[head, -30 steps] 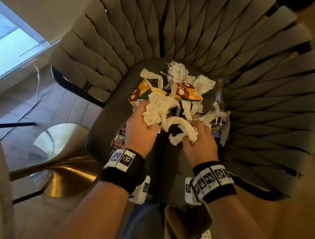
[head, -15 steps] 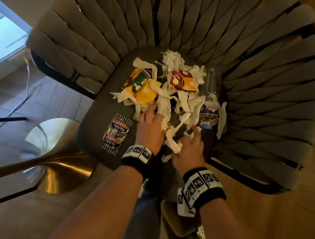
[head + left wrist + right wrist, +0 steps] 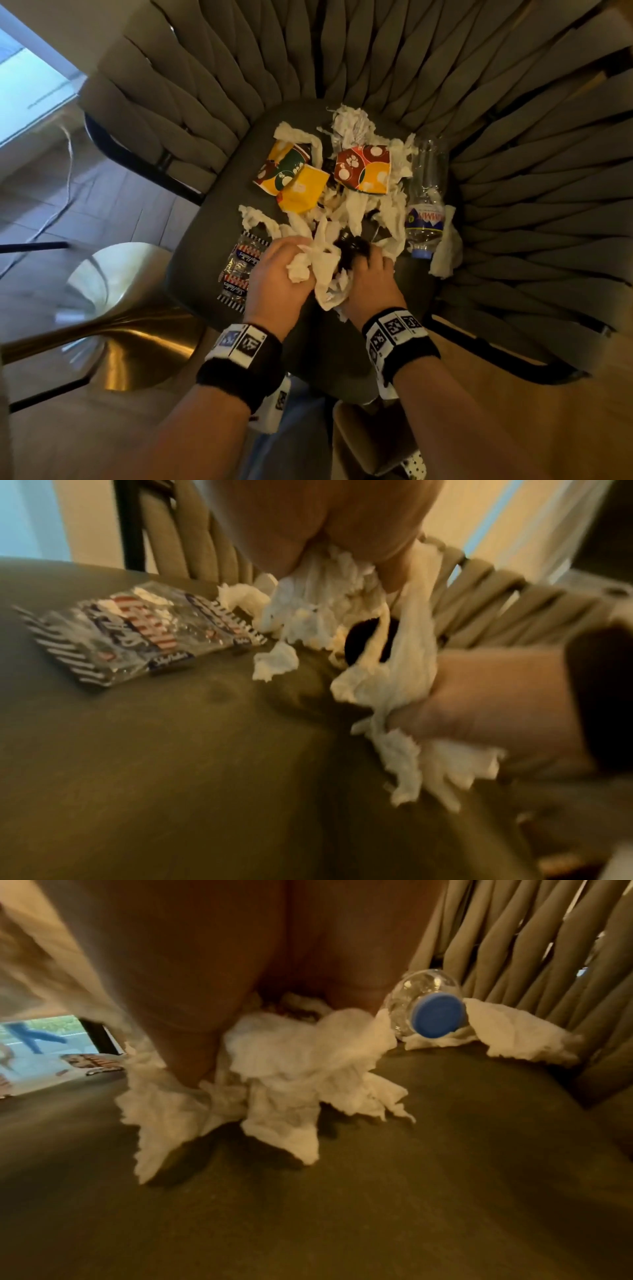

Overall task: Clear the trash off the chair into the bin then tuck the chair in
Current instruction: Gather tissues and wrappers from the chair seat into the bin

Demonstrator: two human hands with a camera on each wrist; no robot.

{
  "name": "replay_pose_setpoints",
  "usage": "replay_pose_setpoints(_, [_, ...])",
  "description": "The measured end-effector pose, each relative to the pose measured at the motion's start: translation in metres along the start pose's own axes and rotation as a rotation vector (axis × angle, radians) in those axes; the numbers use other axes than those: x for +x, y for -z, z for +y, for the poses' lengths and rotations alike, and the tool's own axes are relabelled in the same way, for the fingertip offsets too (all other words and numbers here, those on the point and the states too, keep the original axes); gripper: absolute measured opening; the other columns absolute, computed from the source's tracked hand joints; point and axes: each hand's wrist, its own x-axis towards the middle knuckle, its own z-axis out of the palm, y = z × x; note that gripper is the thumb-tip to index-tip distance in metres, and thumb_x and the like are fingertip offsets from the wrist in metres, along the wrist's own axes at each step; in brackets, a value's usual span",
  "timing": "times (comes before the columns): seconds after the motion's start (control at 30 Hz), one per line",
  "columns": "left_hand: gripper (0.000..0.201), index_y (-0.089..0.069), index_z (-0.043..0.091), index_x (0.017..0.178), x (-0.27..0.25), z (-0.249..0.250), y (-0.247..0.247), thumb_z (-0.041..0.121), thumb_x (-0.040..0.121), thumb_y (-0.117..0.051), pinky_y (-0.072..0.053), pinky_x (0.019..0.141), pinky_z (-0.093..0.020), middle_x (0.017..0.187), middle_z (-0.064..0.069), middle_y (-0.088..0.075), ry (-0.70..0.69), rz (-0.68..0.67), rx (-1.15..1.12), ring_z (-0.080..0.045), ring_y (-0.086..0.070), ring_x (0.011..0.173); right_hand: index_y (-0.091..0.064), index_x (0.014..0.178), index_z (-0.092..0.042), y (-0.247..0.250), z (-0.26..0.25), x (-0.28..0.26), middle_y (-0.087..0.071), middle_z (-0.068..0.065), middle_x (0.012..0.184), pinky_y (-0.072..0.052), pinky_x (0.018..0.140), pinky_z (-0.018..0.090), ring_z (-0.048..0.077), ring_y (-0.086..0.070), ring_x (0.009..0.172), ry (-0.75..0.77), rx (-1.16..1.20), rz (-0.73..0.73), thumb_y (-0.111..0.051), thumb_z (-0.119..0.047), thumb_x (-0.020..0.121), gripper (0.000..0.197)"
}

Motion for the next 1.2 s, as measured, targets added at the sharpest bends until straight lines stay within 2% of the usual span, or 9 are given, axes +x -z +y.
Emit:
replay_pose_setpoints(0.1, [0.029, -0.061, 0.019, 0.114, -0.005, 0.015, 0.011, 0.022, 0.087, -0.072, -0.054, 0.083, -0.026, 0.106, 0.003, -0.067, 0.170, 0.139, -0.171, -0.003, -0.064, 0.092, -0.045, 0.129, -0.012, 0.015, 0.007, -0.006, -0.044, 0.010, 0.132, -0.032, 0.104, 0.041, 0.032, -0.041, 0.121, 0.026, 0.042, 0.032, -0.069, -0.045, 0.073, 0.069])
replay_pose_setpoints(0.2, [0.061, -0.044, 0.035, 0.138, -0.002, 0.013, 0.007, 0.026, 0.086, -0.075, -0.052, 0.091, -0.025, 0.126, 0.011, -0.057, 0.327, 0.134, -0.312, 0.000, -0.061, 0.106, -0.054, 0.115, -0.012, 0.033, 0.015, -0.022, -0.054, 0.008, 0.117, -0.037, 0.098, 0.043, 0.029, -0.048, 0.112, 0.053, 0.201, 0.134, -0.067, -0.039, 0.079, 0.047])
replay_pose_setpoints(0.37, [0.080, -0.035, 0.018, 0.151, 0.008, -0.014, -0.032, 0.035, 0.084, -0.076, -0.031, 0.112, -0.034, 0.145, -0.012, -0.027, 0.325, -0.181, 0.327, -0.030, -0.035, 0.134, -0.056, 0.107, -0.022, 0.041, 0.025, -0.048, -0.061, 0.003, 0.107, -0.046, 0.086, 0.035, 0.023, -0.058, 0.100, -0.086, 0.669, 0.239, -0.061, -0.037, 0.074, 0.037])
replay_pose_setpoints(0.57, [0.055, -0.047, 0.010, 0.140, 0.017, -0.013, -0.035, 0.022, 0.090, -0.068, -0.037, 0.111, -0.044, 0.139, -0.016, -0.044, 0.233, -0.240, 0.498, -0.036, -0.040, 0.130, -0.061, 0.117, -0.014, 0.045, 0.021, -0.070, -0.067, 0.004, 0.109, -0.049, 0.091, 0.029, 0.012, -0.062, 0.103, -0.107, 1.075, 0.321, -0.061, -0.037, 0.074, 0.049])
replay_pose_setpoints(0.7, [0.050, -0.058, 0.017, 0.131, 0.011, -0.007, -0.023, 0.033, 0.086, -0.071, -0.028, 0.115, -0.046, 0.143, -0.008, -0.042, 0.304, -0.222, 0.331, -0.030, -0.031, 0.136, -0.056, 0.101, -0.039, 0.052, 0.019, -0.080, -0.058, -0.023, 0.104, -0.041, 0.083, 0.004, -0.021, -0.055, 0.092, -0.131, 1.283, 0.402, -0.063, -0.004, 0.088, 0.038])
replay_pose_setpoints(0.87, [0.036, -0.058, 0.020, 0.121, -0.023, 0.014, -0.010, 0.020, 0.088, -0.071, -0.055, 0.075, -0.020, 0.107, 0.001, -0.067, 0.428, -0.247, -0.165, -0.008, -0.067, 0.092, -0.060, 0.099, -0.031, 0.050, 0.029, -0.099, -0.059, -0.022, 0.100, -0.040, 0.070, -0.002, -0.020, -0.056, 0.086, -0.138, 1.387, 0.369, -0.055, -0.005, 0.092, 0.027])
replay_pose_setpoints(0.97, [0.040, -0.050, 0.032, 0.127, -0.052, 0.024, -0.013, 0.020, 0.092, -0.066, -0.050, 0.066, -0.015, 0.104, 0.009, -0.064, 0.511, -0.219, -0.317, -0.001, -0.067, 0.085, -0.063, 0.102, -0.028, 0.044, 0.034, -0.120, -0.062, -0.015, 0.104, -0.044, 0.071, 0.002, -0.013, -0.058, 0.090, -0.154, 1.361, 0.292, -0.063, -0.019, 0.087, 0.017])
replay_pose_setpoints(1.07, [0.025, -0.066, 0.028, 0.115, -0.089, 0.031, -0.023, 0.032, 0.090, -0.069, -0.051, 0.080, -0.022, 0.099, 0.009, -0.072, 0.577, -0.285, -0.406, -0.004, -0.069, 0.094, -0.060, 0.123, -0.016, 0.030, 0.046, -0.148, -0.064, 0.001, 0.120, -0.047, 0.096, 0.027, 0.011, -0.058, 0.110, -0.148, 1.289, 0.283, -0.061, -0.036, 0.076, 0.052])
replay_pose_setpoints(1.2, [0.009, -0.072, 0.026, 0.085, -0.159, 0.034, -0.048, 0.034, 0.082, -0.076, -0.054, 0.081, -0.033, 0.082, 0.010, -0.074, 0.542, -0.446, -0.279, -0.003, -0.068, 0.079, -0.064, 0.111, -0.017, 0.007, 0.068, -0.203, -0.067, -0.002, 0.100, -0.048, 0.080, 0.031, 0.005, -0.063, 0.091, -0.133, 1.286, 0.234, -0.060, -0.031, 0.077, 0.037])
